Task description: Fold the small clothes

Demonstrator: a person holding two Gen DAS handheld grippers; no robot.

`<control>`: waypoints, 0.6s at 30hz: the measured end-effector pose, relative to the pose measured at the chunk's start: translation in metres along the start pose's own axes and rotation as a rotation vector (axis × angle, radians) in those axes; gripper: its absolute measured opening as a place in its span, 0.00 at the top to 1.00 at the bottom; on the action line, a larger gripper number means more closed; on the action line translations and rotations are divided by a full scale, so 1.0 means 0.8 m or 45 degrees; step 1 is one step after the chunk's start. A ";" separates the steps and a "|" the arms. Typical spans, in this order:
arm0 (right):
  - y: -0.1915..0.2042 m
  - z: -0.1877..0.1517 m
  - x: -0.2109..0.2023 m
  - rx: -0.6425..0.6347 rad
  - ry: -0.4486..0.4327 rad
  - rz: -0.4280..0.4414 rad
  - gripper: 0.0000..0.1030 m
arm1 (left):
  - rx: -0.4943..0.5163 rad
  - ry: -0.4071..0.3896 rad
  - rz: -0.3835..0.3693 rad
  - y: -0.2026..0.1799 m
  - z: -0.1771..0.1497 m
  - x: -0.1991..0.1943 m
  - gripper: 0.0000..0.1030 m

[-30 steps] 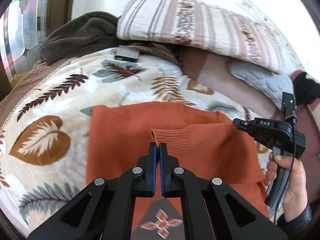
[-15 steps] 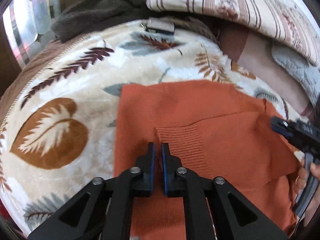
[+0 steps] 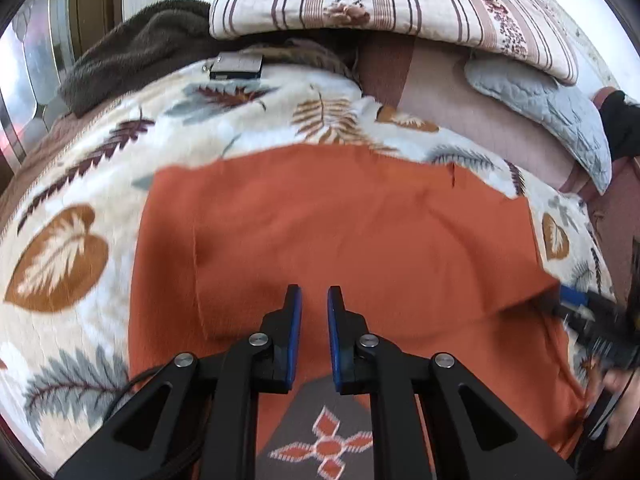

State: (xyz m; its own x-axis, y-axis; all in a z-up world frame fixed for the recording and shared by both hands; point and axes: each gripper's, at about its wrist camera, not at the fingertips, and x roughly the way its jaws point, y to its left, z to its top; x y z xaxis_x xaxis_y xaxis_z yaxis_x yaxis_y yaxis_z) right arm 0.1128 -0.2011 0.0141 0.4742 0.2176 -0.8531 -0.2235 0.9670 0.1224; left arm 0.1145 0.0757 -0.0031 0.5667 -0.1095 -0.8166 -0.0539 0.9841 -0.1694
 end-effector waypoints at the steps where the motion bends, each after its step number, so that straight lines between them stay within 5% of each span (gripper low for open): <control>1: -0.001 -0.005 0.007 -0.017 -0.006 -0.052 0.40 | 0.013 0.021 0.008 -0.004 0.007 0.010 0.90; 3: -0.006 -0.012 0.022 -0.057 -0.037 -0.173 0.42 | 0.020 0.072 0.040 -0.009 0.012 0.032 0.90; 5: -0.021 -0.017 0.030 -0.046 -0.024 -0.300 0.95 | 0.011 0.134 0.072 -0.008 0.008 0.050 0.90; 9: -0.060 -0.012 -0.003 0.079 -0.094 -0.356 0.95 | 0.010 0.144 0.071 0.000 -0.009 0.060 0.90; 12: -0.071 -0.016 0.005 0.091 -0.047 -0.331 0.94 | 0.059 0.135 0.104 -0.007 -0.012 0.059 0.90; 18: -0.069 -0.025 0.010 0.107 0.040 -0.278 0.64 | 0.100 0.095 0.068 -0.004 -0.016 0.053 0.90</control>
State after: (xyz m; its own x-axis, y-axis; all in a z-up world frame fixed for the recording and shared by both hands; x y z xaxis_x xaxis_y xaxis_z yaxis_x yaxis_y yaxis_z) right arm 0.1122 -0.2551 -0.0097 0.4763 -0.0007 -0.8793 -0.0462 0.9986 -0.0258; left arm 0.1283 0.0664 -0.0447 0.5015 -0.0642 -0.8628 -0.0161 0.9964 -0.0835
